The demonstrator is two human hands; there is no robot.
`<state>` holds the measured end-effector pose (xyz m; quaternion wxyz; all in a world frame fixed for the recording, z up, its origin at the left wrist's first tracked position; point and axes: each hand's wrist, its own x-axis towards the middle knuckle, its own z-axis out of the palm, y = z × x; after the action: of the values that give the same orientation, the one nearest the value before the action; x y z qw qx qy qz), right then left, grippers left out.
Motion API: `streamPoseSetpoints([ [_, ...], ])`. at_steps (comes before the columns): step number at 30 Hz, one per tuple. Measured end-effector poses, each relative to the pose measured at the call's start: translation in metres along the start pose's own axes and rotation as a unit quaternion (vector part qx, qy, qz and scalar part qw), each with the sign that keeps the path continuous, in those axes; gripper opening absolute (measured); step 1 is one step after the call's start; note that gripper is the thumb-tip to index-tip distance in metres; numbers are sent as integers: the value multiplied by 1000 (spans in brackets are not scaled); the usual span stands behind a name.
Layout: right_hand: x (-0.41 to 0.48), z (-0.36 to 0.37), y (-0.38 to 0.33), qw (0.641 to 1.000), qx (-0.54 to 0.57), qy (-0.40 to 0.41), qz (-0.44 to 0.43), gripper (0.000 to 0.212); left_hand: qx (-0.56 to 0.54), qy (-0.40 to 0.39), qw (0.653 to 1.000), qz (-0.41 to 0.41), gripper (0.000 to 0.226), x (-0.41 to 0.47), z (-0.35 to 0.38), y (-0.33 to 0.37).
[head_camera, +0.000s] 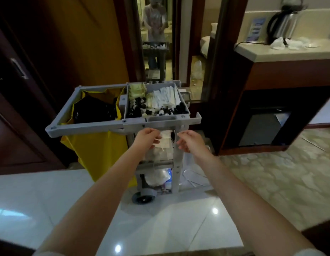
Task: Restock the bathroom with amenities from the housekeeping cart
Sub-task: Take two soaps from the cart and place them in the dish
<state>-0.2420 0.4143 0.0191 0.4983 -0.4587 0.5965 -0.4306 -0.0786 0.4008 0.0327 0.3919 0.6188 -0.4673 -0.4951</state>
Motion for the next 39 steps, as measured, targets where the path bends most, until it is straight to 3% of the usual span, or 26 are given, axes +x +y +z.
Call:
streamPoseSetpoints([
  [6, 106, 29, -22, 999, -12, -34, -12, 11, -9, 40, 999, -25, 19, 109, -26, 16],
  [10, 180, 61, -42, 999, -21, -47, -16, 10, -5, 53, 999, 7, 17, 185, -54, 22],
  [18, 302, 109, -68, 997, -43, -56, 35, 11, 86, 52, 994, 42, 13, 311, -99, 41],
  [25, 366, 117, -57, 984, -169, -44, 37, 14, 192, 15, 981, 20, 11, 366, -102, 30],
  [28, 390, 122, -52, 944, -318, -81, -31, 31, 228, -4, 973, 17, 22, 375, -100, 28],
  [33, 419, 141, -56, 796, -558, -199, -124, 61, 235, -5, 972, 1, 25, 382, -99, 29],
  [36, 428, 150, -50, 742, -621, -216, -132, 57, 236, 10, 972, -7, 24, 384, -100, 28],
  [39, 433, 153, -42, 725, -645, -199, -139, 44, 244, 16, 970, -16, 24, 383, -100, 27],
])
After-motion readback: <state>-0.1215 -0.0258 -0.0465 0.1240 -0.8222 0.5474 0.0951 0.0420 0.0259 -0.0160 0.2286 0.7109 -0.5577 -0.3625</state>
